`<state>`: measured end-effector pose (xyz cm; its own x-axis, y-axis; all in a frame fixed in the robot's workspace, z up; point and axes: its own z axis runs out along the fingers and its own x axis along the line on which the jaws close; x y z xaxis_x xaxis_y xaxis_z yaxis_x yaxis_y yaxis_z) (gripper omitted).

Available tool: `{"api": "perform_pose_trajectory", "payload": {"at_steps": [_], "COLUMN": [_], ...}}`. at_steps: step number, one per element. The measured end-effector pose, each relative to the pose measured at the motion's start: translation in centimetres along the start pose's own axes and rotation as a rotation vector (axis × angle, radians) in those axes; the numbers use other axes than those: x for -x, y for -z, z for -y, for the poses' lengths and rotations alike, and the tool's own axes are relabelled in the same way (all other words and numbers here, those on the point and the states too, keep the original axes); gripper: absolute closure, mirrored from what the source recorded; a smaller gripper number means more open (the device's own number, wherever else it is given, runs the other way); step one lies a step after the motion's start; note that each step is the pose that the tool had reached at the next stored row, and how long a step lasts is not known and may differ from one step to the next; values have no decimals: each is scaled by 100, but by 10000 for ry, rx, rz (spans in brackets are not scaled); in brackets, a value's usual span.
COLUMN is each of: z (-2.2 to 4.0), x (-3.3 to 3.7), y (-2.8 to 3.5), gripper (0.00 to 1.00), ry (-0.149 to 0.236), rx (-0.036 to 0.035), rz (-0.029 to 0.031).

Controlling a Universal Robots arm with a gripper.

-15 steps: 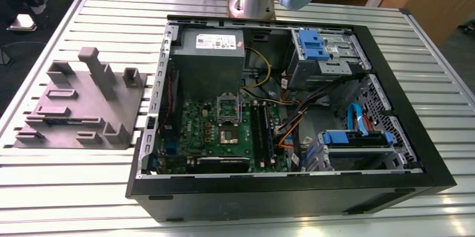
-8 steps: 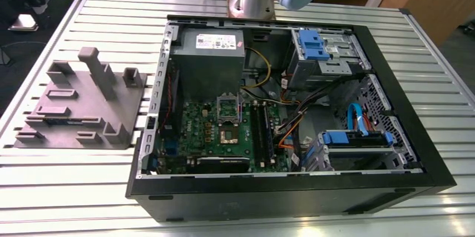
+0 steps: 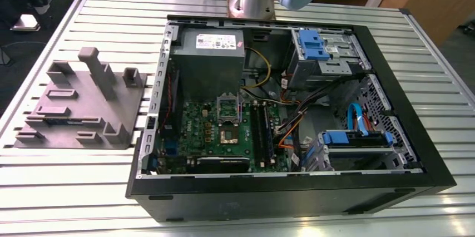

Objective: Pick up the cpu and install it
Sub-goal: 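Pick up the cpu and move it towards the insertion slot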

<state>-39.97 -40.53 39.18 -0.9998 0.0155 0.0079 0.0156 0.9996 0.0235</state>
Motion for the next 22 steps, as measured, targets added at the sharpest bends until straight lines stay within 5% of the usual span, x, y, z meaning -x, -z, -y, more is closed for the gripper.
{"api": "perform_pose_trajectory", "payload": {"at_steps": [22], "z": [29], "x": [39], "y": [1], "gripper": [53], "ry": [0], "rx": [0], "rz": [0]}}
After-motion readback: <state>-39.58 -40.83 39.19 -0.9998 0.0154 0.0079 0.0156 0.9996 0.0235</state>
